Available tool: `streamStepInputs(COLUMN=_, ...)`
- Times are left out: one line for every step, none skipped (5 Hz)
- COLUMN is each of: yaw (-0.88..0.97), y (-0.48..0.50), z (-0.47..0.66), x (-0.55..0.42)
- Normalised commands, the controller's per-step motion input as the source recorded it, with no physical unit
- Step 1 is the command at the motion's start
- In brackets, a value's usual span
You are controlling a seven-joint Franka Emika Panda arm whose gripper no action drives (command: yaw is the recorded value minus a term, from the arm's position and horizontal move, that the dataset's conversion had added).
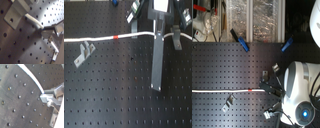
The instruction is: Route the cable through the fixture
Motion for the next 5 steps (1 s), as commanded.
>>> streamStepInputs(yaw=0.03, y=-0.015, z=-0.11, x=0.050)
streamStepInputs(yaw=0.00, y=0.033, z=0.00, x=-0.027)
streamStepInputs(yaw=0.07, y=0.219, z=0.09, x=-0.072)
streamStepInputs(yaw=0.24, y=0.190, z=0.00, x=-0.039)
streamStepInputs(yaw=0.00, y=0.014, z=0.00, x=0.004)
